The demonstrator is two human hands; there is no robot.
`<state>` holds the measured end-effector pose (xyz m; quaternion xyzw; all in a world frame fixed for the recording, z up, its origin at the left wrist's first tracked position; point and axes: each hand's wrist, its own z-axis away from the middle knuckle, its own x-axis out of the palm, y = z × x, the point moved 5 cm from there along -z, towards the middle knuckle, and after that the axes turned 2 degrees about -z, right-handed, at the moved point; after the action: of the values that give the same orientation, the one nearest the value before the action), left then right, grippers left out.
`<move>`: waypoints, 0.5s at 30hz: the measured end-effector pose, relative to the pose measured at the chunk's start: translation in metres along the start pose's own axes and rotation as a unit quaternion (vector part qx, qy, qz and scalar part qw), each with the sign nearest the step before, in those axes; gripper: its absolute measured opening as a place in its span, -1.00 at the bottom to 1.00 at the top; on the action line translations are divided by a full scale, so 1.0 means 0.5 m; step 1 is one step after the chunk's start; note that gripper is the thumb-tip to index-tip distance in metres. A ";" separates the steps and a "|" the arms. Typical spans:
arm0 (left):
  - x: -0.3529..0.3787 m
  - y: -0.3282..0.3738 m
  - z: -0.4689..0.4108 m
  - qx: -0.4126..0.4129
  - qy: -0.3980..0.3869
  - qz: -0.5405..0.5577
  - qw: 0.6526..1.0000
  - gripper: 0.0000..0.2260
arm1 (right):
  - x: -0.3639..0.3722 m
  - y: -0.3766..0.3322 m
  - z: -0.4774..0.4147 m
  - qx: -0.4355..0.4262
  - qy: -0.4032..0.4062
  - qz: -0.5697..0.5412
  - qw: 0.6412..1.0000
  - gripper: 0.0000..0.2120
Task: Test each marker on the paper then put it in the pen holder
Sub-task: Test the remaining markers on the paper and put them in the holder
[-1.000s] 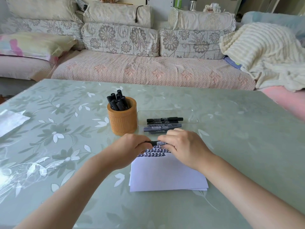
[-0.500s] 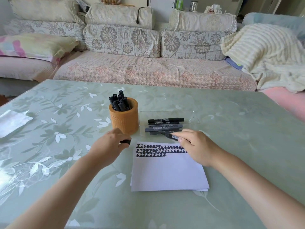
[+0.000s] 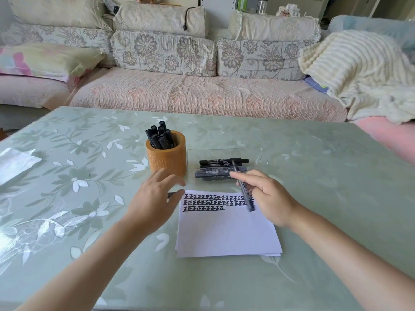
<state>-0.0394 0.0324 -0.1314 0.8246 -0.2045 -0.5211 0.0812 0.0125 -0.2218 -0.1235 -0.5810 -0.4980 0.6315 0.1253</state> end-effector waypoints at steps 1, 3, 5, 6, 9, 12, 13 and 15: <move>0.003 0.022 0.005 0.022 -0.007 0.023 0.999 -0.92 | 0.002 0.001 0.002 0.000 -0.005 -0.004 1.000 -0.31; 0.018 0.062 0.020 0.076 -0.040 0.051 0.995 -0.92 | 0.003 -0.002 0.009 -0.014 0.002 -0.003 1.000 -0.31; 0.040 0.090 0.037 0.121 -0.071 0.057 0.988 -0.90 | 0.004 -0.006 0.017 -0.034 0.022 0.014 0.999 -0.54; 0.049 0.100 0.044 0.138 -0.080 0.053 0.986 -0.88 | 0.005 -0.007 0.022 -0.036 0.030 0.009 0.999 -0.69; 0.073 0.114 0.059 0.170 -0.097 0.035 0.980 -0.80 | 0.020 -0.003 0.028 -0.007 0.047 -0.100 0.994 -0.96; 0.082 0.119 0.070 0.197 -0.103 0.014 0.975 -0.76 | 0.041 0.012 0.030 0.055 0.046 -0.222 0.972 -0.85; 0.084 0.119 0.072 0.204 -0.105 0.011 0.973 -0.76 | 0.047 0.017 0.030 0.070 0.046 -0.238 0.968 -0.83; 0.084 0.116 0.074 0.205 -0.110 0.009 0.973 -0.77 | 0.057 0.027 0.028 0.093 0.053 -0.243 0.964 -0.84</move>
<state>-0.0712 -0.0348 -0.1625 0.7595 -0.3221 -0.5547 -0.1080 -0.0020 -0.2138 -0.1538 -0.4612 -0.5558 0.5938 0.3548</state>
